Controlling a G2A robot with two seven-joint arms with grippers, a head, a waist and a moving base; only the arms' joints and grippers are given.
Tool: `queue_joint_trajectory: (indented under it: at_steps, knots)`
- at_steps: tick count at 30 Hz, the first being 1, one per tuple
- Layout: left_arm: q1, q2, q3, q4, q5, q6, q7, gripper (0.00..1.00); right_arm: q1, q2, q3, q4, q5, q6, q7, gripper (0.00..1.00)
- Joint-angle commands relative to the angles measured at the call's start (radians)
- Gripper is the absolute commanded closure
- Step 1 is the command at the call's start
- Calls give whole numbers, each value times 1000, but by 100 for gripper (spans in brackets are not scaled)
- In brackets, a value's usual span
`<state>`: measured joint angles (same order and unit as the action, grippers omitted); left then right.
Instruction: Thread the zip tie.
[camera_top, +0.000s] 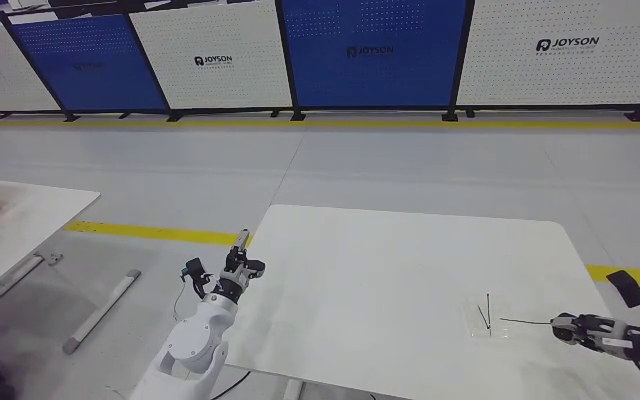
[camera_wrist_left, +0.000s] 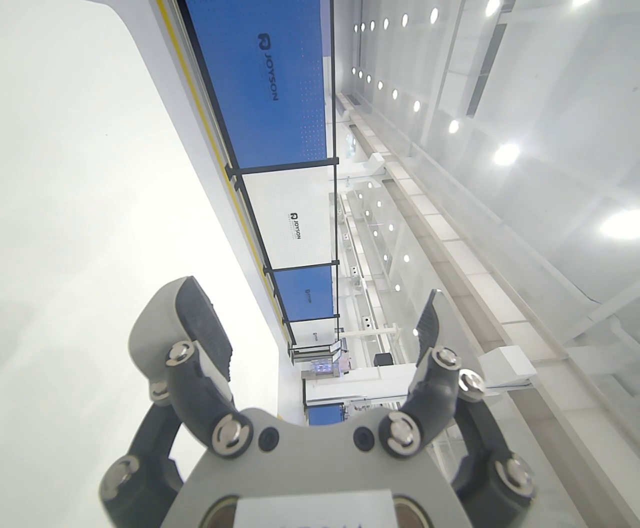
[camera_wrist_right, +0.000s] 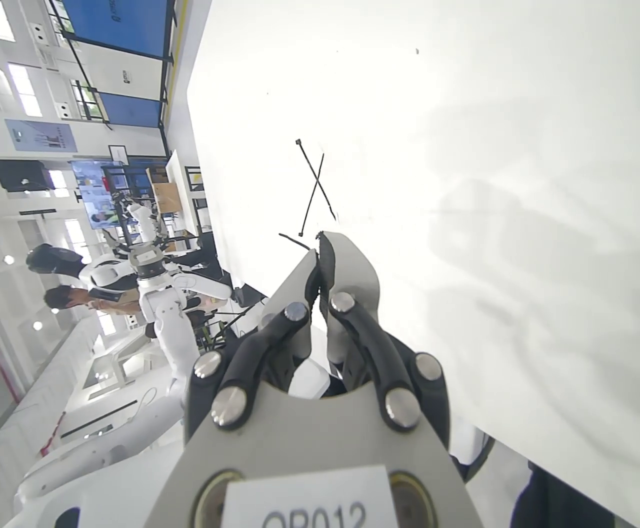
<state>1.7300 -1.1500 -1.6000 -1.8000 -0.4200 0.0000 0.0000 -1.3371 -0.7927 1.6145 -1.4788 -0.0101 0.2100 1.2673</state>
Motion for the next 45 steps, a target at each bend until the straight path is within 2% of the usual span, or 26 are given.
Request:
queue_joint_trajectory:
  at_steps: [1,4,6,10,12,15,17,19,45]
  knots:
    - [0,0,0,0,0,0,0,0,-7,-3,-9,4,21,-22,-21,100]
    - [0,0,0,0,0,0,0,0,-6,-9,-10,19,86,-106,-49,100]
    - [0,0,0,0,0,0,0,0,-17,-12,-15,-4,108,-170,-78,100]
    - [0,0,0,0,0,0,0,0,-32,-20,-49,-85,124,-226,-137,100]
    - [0,0,0,0,0,0,0,0,-24,-25,-89,-118,127,-244,-138,100]
    - [0,0,0,0,0,0,0,0,15,-38,-186,-150,78,-229,-186,100]
    - [0,0,0,0,0,0,0,0,56,-48,-245,-134,57,-210,-207,100]
    - [0,0,0,0,0,0,0,0,92,-54,-274,-92,83,-216,-181,100]
    - [0,0,0,0,0,0,0,0,92,-54,-274,-92,83,-216,-181,100]
